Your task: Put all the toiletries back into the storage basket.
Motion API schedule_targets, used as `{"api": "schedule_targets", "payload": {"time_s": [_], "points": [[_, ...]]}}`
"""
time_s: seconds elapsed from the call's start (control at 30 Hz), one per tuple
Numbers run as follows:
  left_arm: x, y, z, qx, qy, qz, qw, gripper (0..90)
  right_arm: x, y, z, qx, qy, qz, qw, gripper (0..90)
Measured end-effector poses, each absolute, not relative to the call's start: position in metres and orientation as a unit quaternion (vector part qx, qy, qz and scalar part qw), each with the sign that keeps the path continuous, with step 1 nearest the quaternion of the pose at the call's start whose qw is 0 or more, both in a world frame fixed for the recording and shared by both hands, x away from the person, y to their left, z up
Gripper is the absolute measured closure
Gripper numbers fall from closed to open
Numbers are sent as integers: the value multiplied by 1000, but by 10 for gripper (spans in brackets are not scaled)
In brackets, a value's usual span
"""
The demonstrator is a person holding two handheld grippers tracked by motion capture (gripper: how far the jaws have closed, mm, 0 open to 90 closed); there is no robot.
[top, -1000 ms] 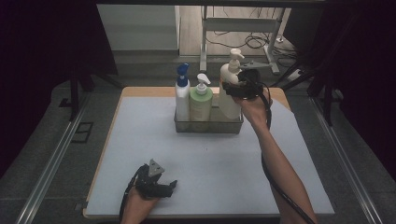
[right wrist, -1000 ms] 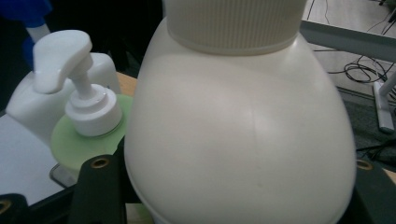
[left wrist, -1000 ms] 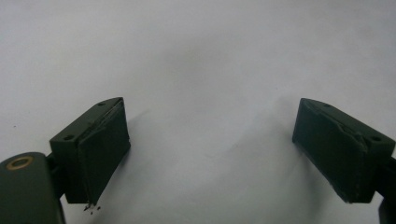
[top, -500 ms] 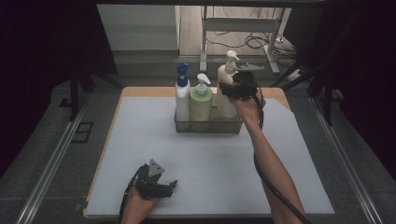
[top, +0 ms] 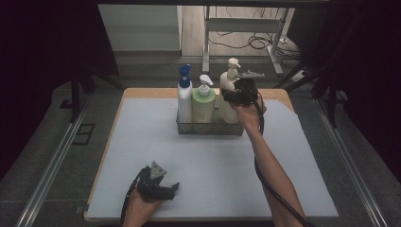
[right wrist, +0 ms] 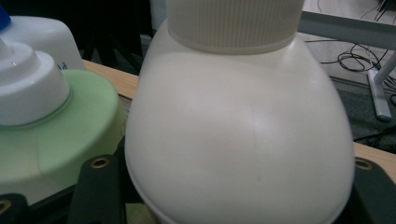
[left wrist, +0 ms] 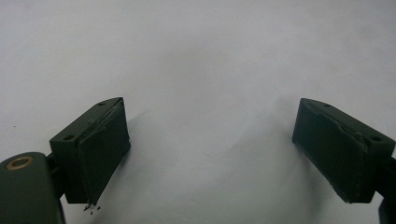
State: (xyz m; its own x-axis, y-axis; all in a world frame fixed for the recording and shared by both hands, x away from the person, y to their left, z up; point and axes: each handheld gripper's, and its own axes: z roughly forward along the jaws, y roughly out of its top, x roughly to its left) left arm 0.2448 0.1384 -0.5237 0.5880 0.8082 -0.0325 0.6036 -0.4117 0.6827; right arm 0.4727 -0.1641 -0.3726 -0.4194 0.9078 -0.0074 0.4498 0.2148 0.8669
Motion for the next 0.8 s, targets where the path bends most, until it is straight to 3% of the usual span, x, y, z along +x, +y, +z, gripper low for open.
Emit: {"api": "schedule_targets", "payload": {"time_s": [0.8], "points": [[245,138,-524,826,427,153,334,106,466,-164,-390,475,750,388,248,369]]}}
